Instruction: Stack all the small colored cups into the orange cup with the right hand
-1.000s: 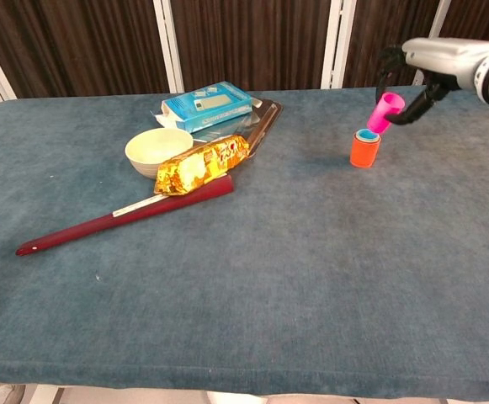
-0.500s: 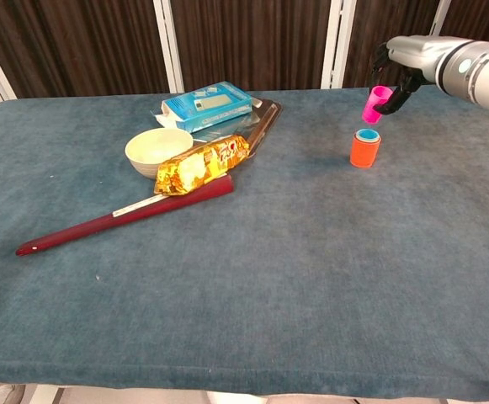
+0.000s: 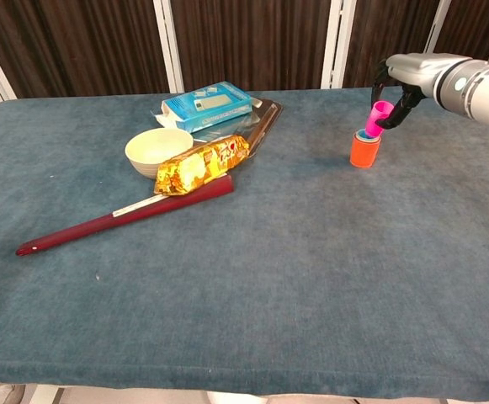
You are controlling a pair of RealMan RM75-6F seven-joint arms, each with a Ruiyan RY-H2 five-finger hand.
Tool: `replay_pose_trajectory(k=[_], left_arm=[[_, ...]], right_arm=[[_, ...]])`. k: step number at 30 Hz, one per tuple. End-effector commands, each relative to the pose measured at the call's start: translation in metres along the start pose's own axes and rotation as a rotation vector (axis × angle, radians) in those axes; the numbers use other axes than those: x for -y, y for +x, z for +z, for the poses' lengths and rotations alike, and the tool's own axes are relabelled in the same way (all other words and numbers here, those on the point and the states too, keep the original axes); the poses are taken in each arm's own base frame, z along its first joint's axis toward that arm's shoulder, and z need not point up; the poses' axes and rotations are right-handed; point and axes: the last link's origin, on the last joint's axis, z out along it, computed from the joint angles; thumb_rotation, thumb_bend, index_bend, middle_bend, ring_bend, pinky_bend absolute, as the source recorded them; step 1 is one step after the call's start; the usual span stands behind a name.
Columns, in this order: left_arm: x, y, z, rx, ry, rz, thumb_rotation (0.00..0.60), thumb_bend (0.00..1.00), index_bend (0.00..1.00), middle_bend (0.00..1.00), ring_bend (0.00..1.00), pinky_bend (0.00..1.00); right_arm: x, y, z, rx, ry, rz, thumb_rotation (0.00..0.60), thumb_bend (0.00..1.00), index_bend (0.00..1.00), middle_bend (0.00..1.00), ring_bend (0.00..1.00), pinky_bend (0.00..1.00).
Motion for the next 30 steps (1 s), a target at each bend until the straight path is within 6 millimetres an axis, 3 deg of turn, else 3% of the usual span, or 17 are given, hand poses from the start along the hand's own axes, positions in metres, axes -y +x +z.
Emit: replay_pose_trajectory(k=[1,10,15,17,19,21,26,30], left_arm=[[0.0,0.0,0.0,0.0,0.0,0.0,0.6,0.45,0.0,0.0,0.02,0.14],[0.0,0.0,0.0,-0.001,0.004,0.0,0.6,0.45,0.0,0.0,0.02,0.13],[0.0,0.001,-0.001,-0.004,0.001,-0.003,0.6,0.45,0.0,0.0,0.02,0.13],[0.001,0.003,-0.002,-0.011,0.0,-0.005,0.6,0.45,0.0,0.0,0.02,0.14],[0.001,0.004,-0.004,-0.019,0.001,-0.008,0.6,0.45,0.0,0.0,0.02,0.14],[0.002,0.007,-0.006,-0.03,0.002,-0.01,0.6,0.45,0.0,0.0,0.02,0.13],[0.003,0.012,-0.01,-0.059,-0.001,-0.018,0.6,0.45,0.0,0.0,0.02,0.13],[0.003,0.015,-0.012,-0.094,-0.005,-0.021,0.6,0.45,0.0,0.0,0.02,0.13]], right_arm=[[0.001,-0.002,0.0,0.006,0.002,0.0,0.6,0.48,0.59,0.03,0.0,0.0],[0.005,-0.005,0.001,0.018,0.02,0.016,0.6,0.48,0.43,0.03,0.0,0.0],[0.001,-0.001,-0.008,0.029,0.028,0.031,0.6,0.48,0.16,0.0,0.0,0.0],[-0.003,0.004,-0.021,0.015,0.051,0.044,0.6,0.48,0.09,0.0,0.0,0.0],[-0.012,0.009,-0.042,-0.002,0.081,0.046,0.6,0.48,0.05,0.0,0.0,0.0],[-0.032,0.011,-0.079,-0.018,0.107,0.036,0.6,0.45,0.01,0.0,0.0,0.0],[-0.104,0.0,-0.193,-0.046,0.07,0.039,0.6,0.36,0.0,0.0,0.0,0.0],[-0.151,-0.018,-0.264,-0.104,0.009,0.057,0.6,0.35,0.0,0.0,0.0,0.0]])
